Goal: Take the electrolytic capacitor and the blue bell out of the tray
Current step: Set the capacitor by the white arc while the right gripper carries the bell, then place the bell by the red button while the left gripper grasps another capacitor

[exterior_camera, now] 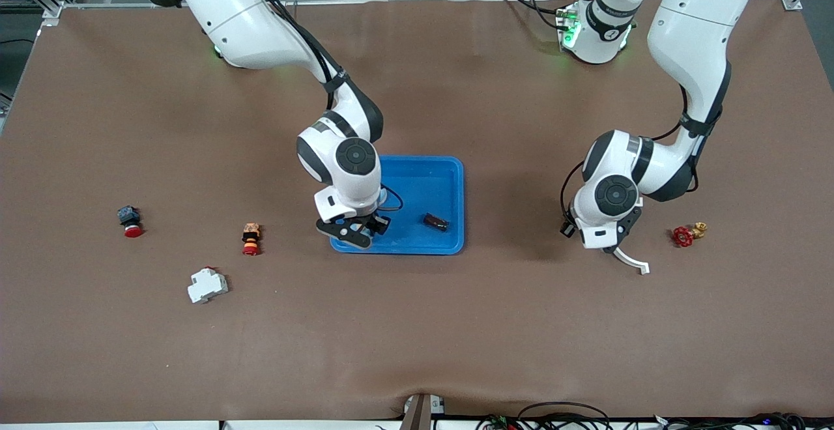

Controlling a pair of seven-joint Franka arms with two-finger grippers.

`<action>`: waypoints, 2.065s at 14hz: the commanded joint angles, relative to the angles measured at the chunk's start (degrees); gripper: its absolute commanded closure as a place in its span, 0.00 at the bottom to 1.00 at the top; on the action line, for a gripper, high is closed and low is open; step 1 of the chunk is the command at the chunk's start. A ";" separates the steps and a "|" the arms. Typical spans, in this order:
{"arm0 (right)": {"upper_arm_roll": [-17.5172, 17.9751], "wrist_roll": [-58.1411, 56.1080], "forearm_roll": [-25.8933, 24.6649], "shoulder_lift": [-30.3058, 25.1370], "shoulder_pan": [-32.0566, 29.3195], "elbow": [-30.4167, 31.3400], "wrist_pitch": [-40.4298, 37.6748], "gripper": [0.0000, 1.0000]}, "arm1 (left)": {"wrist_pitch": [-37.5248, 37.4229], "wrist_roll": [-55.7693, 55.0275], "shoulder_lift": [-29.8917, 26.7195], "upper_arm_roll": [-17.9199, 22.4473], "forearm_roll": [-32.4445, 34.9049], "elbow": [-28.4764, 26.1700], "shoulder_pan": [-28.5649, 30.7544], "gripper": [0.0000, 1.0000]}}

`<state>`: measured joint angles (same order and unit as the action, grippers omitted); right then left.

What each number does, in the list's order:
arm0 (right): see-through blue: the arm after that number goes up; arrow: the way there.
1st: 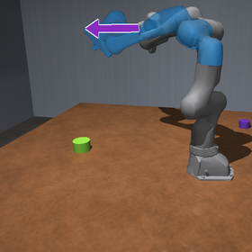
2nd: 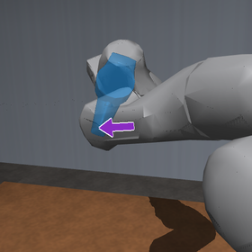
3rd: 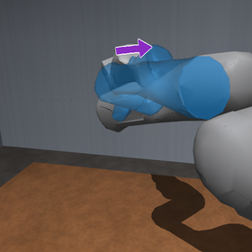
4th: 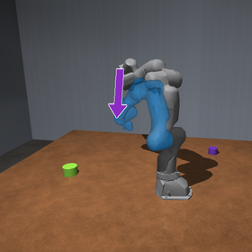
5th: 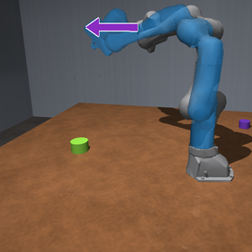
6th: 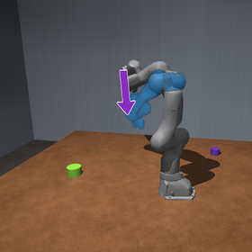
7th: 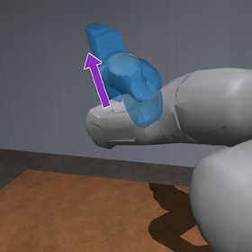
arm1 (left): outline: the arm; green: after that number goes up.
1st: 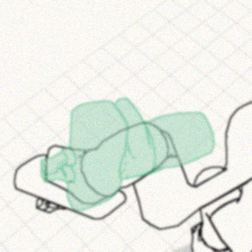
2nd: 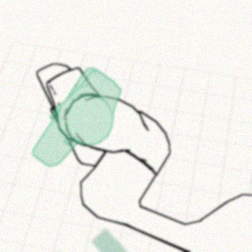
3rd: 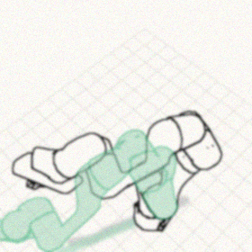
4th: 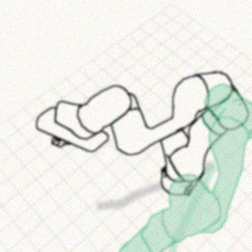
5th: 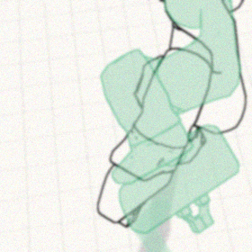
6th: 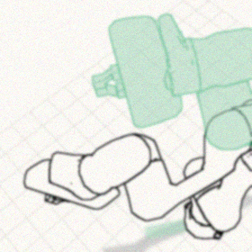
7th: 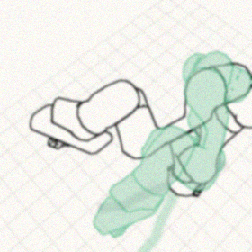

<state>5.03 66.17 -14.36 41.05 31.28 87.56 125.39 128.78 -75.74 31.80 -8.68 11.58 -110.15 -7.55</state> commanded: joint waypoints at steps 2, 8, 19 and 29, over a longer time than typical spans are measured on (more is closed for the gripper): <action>-0.37 -16.98 8.29 -3.59 -3.23 -6.10 -13.30 1.00 | -0.28 -1.07 -1.91 -0.72 1.34 0.38 0.17 0.00; -0.54 -44.76 7.77 -18.08 -15.26 14.42 -2.66 1.00 | -3.89 -12.30 -2.27 -8.00 -0.15 7.04 -0.98 0.00; -0.02 -78.73 8.83 -20.66 -39.00 38.10 23.22 1.00 | 4.62 -43.17 9.77 -9.07 0.64 21.56 -16.79 0.00; 0.07 -81.03 8.91 -19.87 -41.74 42.95 31.23 1.00 | 11.65 -46.34 14.52 -6.44 0.82 21.56 -21.54 0.00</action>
<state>3.82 -13.33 -6.70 22.33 -8.82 128.96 155.24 138.31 -120.91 45.13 -16.76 11.54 -89.92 -27.76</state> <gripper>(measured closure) 0.370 0.000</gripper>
